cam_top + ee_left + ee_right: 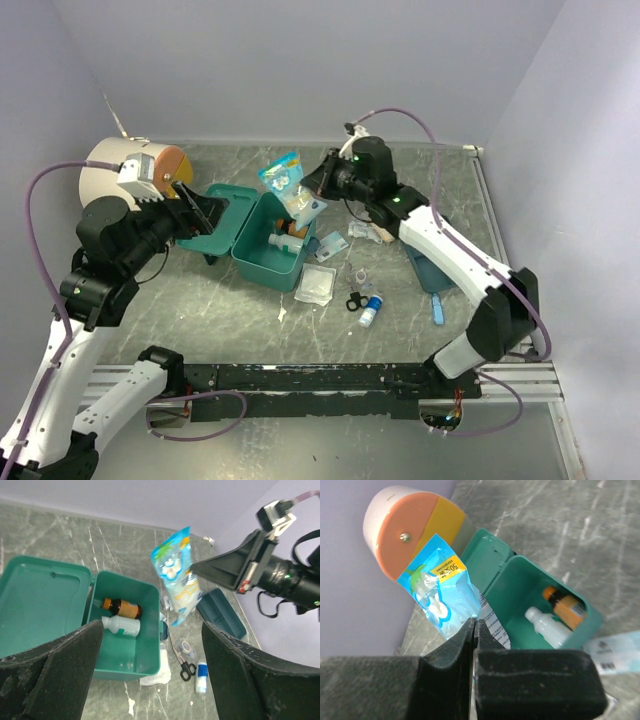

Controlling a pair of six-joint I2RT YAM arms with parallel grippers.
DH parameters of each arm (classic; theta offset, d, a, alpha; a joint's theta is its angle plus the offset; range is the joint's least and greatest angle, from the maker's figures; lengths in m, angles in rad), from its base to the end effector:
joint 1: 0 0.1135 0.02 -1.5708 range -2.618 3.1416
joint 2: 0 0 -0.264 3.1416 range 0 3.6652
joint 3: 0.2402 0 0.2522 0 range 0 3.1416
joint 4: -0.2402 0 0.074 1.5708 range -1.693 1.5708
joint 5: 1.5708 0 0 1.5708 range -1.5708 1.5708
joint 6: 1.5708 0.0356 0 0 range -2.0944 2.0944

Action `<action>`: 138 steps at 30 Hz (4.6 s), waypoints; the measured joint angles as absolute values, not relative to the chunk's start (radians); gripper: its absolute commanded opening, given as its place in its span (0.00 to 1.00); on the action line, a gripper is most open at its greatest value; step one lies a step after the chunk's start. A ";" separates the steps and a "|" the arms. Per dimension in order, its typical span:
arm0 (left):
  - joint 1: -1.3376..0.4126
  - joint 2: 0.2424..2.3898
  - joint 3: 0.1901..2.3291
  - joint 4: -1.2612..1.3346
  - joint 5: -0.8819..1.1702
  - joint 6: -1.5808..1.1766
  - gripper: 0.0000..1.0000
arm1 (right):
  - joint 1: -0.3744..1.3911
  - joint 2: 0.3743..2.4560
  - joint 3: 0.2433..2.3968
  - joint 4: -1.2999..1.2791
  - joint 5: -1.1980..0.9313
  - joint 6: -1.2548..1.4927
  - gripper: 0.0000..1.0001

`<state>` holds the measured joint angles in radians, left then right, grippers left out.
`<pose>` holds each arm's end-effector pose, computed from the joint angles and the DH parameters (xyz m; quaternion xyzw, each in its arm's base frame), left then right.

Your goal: Organize the medicine kit

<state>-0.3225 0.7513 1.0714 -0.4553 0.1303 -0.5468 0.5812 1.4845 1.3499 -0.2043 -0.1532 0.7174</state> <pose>0.1399 -0.0516 0.4130 -0.0416 0.7517 -0.3209 0.5747 0.2904 0.1973 0.3668 0.0113 0.8150 0.3980 0.4211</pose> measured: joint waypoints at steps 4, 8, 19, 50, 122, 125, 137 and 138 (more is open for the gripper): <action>-0.323 0.770 1.136 -0.474 0.083 -0.527 0.92 | 0.626 1.596 1.409 -0.123 -0.185 0.713 0.00; -0.323 0.784 1.164 -0.489 0.050 -0.527 0.92 | 0.653 1.681 1.428 -0.057 -0.227 0.691 0.00; -0.323 0.796 1.117 -0.493 -0.058 -0.596 0.91 | 0.676 1.779 1.424 -0.030 -0.289 0.568 0.00; -0.323 1.010 1.090 -0.371 -0.022 -0.654 0.90 | 0.758 1.818 1.399 -0.284 -0.270 0.472 0.00; -0.323 1.034 1.140 -0.390 -0.105 -0.609 0.91 | 0.866 2.026 1.714 -0.520 -0.051 0.433 0.46; -0.323 1.028 1.140 -0.391 -0.091 -0.601 0.95 | 0.854 1.888 1.648 -0.470 -0.016 0.472 0.50; -0.323 0.956 1.110 -0.358 0.051 -0.575 1.00 | 0.838 1.408 1.227 -0.432 0.262 0.700 0.60; -0.323 0.956 1.103 -0.351 0.067 -0.576 1.00 | 0.837 1.383 1.201 -0.442 0.276 0.722 0.60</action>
<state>-0.3225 0.9558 1.1027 -0.3511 0.0666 -0.5758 0.8371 1.3834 1.2015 -0.4423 0.2764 0.7223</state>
